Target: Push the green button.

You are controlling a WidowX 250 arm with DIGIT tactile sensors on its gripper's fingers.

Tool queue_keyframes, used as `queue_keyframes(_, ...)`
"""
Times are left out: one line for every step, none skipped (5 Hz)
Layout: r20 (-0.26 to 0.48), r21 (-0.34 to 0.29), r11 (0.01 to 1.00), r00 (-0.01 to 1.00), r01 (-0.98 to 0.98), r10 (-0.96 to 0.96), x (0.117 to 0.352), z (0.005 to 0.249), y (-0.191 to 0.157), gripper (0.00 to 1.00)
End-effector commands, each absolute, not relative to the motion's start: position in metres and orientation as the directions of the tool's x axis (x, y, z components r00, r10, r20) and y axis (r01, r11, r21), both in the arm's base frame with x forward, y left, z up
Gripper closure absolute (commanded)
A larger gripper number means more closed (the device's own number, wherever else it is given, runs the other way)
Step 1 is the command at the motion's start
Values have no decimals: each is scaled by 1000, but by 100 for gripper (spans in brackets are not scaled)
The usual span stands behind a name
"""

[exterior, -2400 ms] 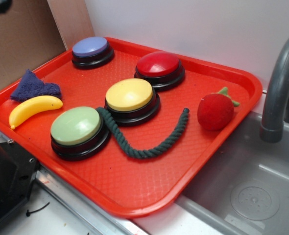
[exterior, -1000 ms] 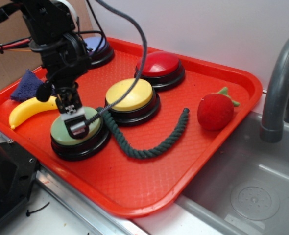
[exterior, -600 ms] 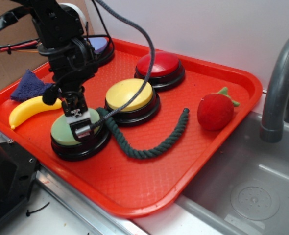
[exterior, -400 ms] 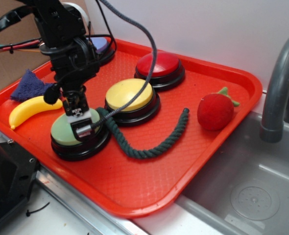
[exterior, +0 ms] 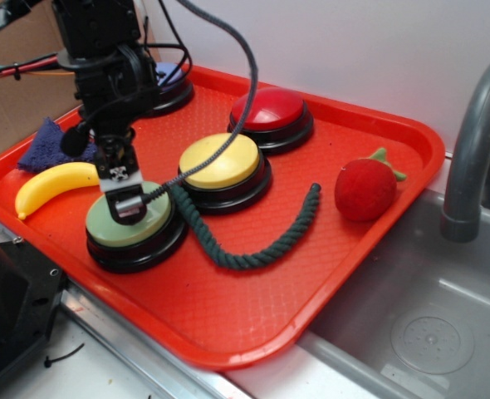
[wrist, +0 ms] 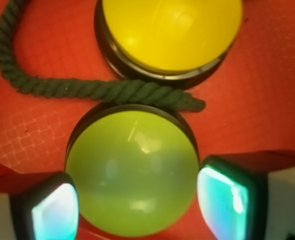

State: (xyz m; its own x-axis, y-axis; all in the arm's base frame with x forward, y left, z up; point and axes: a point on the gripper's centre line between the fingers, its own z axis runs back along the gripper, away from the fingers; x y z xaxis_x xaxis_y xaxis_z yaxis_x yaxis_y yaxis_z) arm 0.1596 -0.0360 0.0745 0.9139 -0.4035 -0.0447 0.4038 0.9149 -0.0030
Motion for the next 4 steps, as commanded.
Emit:
queue_keyframes(27,8,913,912,408,-409,166,101,-41,0)
queue_keyframes(29,2,914,914,405,-405,165,106,-40,0)
queue_keyframes(35,7,919,919,393,-393,164,110,-38,0)
queue_keyframes(36,8,922,921,388,-388,164,113,-37,0)
